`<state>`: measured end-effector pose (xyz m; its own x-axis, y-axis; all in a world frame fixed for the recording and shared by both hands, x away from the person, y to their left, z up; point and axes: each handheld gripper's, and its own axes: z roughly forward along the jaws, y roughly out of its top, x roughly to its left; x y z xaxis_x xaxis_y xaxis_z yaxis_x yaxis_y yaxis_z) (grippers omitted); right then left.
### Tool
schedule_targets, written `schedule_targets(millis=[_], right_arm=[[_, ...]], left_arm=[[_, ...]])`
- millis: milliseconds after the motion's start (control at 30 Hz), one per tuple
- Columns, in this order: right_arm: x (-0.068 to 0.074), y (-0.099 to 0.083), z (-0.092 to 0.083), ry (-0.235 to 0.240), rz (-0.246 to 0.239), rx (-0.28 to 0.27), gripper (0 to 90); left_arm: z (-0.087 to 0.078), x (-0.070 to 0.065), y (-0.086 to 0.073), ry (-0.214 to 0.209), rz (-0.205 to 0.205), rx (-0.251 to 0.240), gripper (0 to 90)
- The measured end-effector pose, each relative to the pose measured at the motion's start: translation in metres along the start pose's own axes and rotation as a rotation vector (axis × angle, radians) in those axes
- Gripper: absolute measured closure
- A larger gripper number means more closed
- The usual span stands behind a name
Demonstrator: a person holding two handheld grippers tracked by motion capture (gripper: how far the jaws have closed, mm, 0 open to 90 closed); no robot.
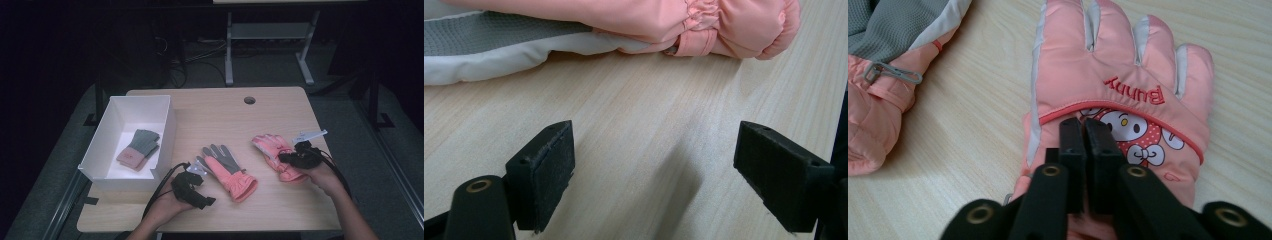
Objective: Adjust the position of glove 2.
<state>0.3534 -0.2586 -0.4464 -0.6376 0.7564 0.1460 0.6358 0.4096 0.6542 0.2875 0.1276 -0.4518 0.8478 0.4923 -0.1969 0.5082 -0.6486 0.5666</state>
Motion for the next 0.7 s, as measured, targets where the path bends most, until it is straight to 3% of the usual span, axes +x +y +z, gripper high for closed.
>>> schedule_targets(millis=[367,700], right_arm=[[0.002,0.003,-0.013,-0.005,0.001,-0.056,90.0],[0.021,0.019,-0.027,0.020,-0.033,-0.130,90.0]], left_arm=[[-0.001,0.001,0.000,0.000,-0.004,-0.007,16.3],[-0.002,0.001,0.000,0.006,0.000,-0.011,16.3]])
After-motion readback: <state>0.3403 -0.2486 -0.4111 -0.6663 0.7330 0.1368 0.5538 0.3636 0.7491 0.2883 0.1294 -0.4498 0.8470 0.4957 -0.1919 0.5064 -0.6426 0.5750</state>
